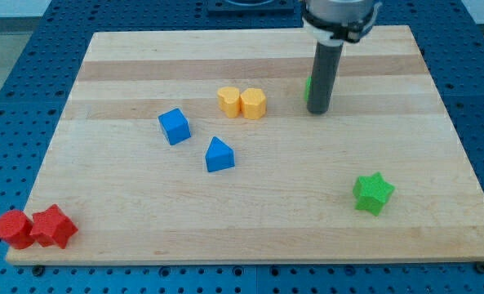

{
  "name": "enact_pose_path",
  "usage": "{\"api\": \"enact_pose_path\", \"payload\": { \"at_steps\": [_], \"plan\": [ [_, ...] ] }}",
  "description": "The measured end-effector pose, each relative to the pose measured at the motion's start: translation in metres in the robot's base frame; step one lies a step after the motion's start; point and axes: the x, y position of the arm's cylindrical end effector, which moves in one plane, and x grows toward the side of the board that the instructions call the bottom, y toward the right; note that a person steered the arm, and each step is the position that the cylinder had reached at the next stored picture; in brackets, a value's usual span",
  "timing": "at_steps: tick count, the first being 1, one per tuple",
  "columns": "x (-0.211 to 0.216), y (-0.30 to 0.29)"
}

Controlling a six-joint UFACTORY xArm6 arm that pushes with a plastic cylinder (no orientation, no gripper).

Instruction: Push the green circle diagonally to the hexagon

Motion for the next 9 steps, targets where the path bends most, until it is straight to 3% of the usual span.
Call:
{"api": "enact_pose_path", "payload": {
  "at_steps": [1,3,5,7,8,9],
  "plan": [
    [-0.042,0.000],
    [-0.032,0.033],
    [-0.061,0.042],
    [-0.061,0.041],
    [-0.064,0.022],
    [-0.068,-0.044]
  ]
}}
